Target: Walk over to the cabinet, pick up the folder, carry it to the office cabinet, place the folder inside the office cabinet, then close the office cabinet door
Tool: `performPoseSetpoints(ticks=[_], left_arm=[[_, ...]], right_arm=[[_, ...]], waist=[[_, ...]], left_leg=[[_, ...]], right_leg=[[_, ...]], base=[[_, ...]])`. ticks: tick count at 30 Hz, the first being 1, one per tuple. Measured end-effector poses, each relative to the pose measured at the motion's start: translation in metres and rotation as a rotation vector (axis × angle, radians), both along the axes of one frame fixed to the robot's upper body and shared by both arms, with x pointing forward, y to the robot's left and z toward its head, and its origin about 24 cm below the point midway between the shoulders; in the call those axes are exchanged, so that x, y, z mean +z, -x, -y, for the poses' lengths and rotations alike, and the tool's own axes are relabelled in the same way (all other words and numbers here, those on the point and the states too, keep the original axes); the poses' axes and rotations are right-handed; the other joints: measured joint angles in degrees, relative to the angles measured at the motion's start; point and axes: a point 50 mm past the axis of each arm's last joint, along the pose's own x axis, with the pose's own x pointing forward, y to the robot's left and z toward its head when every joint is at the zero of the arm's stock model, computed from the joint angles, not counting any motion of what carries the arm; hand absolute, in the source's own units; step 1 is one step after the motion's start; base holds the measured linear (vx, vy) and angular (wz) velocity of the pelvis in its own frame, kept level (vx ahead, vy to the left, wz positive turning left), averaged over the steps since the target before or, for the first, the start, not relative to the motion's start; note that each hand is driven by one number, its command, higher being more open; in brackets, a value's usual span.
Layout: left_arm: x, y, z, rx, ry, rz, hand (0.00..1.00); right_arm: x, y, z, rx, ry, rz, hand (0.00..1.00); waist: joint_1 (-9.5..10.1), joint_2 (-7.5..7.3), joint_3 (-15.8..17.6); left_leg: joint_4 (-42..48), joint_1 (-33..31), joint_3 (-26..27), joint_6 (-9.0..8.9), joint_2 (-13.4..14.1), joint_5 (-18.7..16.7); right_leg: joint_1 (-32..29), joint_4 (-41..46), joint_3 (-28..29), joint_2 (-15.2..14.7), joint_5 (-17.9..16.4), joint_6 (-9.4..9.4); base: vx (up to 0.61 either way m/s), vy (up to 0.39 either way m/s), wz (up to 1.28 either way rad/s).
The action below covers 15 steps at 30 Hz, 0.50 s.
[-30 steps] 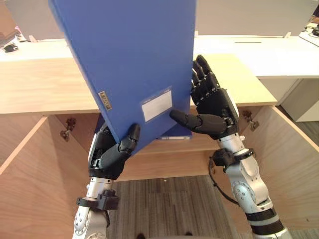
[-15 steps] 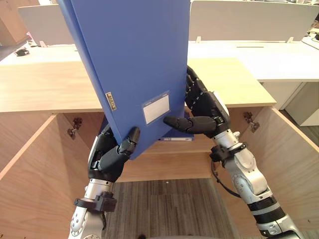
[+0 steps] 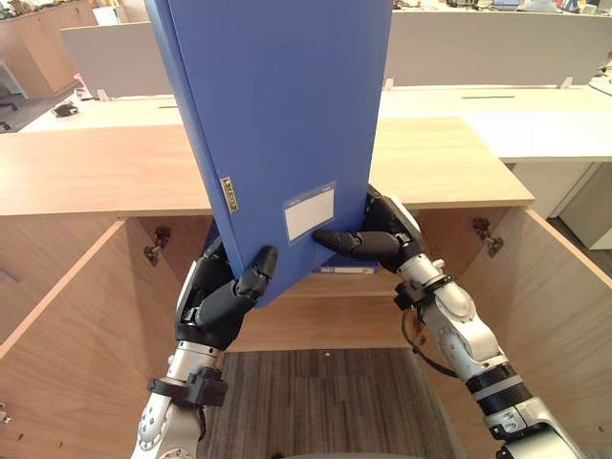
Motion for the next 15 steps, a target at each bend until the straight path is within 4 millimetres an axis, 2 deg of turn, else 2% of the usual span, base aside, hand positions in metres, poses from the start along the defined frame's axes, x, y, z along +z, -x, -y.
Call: performPoseSetpoints(ticks=[8, 13, 14, 15], left_arm=[[-0.001, -0.007, -0.003, 0.011, -0.018, 0.010, 0.00], [-0.006, -0.011, -0.009, 0.051, -0.046, 0.000, 0.00], [-0.005, -0.012, -0.010, 0.066, -0.057, 0.010, 1.00], [-0.005, -0.012, -0.011, 0.078, -0.062, 0.015, 1.00]], right_arm=[[0.000, -0.003, 0.003, 0.025, -0.022, -0.017, 0.00], [0.005, 0.002, -0.006, 0.052, -0.053, 0.022, 0.00], [0.006, 0.003, -0.007, 0.046, -0.058, 0.033, 0.00], [0.008, 0.003, -0.009, 0.048, -0.060, 0.039, 0.00]], waist=[[0.10, -0.18, 0.1], [0.11, -0.50, 0.2], [0.19, -0.57, 0.2], [0.16, -0.59, 0.2]], left_leg=[[0.0, -0.1, -0.1, 0.02, 0.0, 0.1], [0.0, -0.1, 0.0, 0.02, 0.1, 0.1], [0.0, -0.1, 0.0, 0.02, 0.0, 0.1], [0.0, -0.1, 0.0, 0.02, 0.0, 0.1]], right_leg=[[0.0, -0.1, -0.1, 0.0, 0.0, 0.00], [-0.1, -0.1, 0.0, 0.1, 0.0, 0.00], [-0.1, -0.1, 0.0, 0.0, 0.0, 0.01], [-0.1, -0.1, 0.0, 0.0, 0.0, 0.01]], base=[[0.00, 0.000, 0.00], [0.00, 0.000, 0.00], [0.00, 0.000, 0.00], [0.00, 0.000, 0.00]])
